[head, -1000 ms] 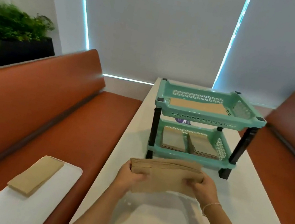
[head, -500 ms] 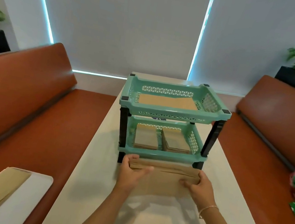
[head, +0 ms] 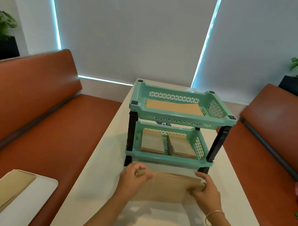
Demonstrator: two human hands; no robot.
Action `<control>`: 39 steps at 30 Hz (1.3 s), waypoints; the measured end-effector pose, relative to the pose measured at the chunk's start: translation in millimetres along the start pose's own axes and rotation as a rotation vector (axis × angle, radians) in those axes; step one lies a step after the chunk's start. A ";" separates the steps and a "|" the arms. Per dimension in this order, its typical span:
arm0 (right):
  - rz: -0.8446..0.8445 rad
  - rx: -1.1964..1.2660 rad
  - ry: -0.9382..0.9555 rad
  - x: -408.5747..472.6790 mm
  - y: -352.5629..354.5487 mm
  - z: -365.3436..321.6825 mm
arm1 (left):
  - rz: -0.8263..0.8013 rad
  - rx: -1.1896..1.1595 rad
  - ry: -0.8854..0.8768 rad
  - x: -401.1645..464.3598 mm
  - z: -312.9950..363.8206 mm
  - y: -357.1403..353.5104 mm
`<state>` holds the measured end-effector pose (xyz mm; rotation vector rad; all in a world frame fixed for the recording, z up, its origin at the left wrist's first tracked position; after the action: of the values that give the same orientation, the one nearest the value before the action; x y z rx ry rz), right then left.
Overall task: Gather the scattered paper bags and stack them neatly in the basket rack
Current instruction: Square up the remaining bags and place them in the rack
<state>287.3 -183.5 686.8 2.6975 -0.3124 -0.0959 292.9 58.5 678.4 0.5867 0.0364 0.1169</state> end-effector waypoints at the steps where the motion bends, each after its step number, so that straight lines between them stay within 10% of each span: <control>1: 0.012 0.043 -0.019 -0.6 0.4 1.9 | -0.021 0.016 -0.013 0.4 0.1 0.5; 12: -0.149 -0.381 0.147 10.8 -6.8 -10.3 | -0.147 0.185 -0.147 6.2 20.6 -9.5; 20: -0.068 -0.063 0.084 10.7 10.1 -12.5 | -0.099 0.185 -0.140 14.0 33.4 6.6; 30: -0.139 -0.132 0.031 6.4 -3.1 -2.0 | -0.153 1.054 -0.283 1.2 57.5 -9.0; 39: -0.060 0.409 -0.020 5.6 21.7 -32.7 | -0.288 0.089 -0.056 -2.8 59.4 -15.8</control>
<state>292.0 -190.9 725.5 3.1142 -0.2817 -0.0837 295.7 12.3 719.1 0.6672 0.0715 -0.1820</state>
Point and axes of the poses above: each hand's wrist, its own x-axis towards the middle knuckle, its own y-axis out of the back of the hand, z = x × y, the point moved 5 cm from there along x, towards the middle knuckle, and after that the axes turned 12 degrees about x, right-handed, at the moved point
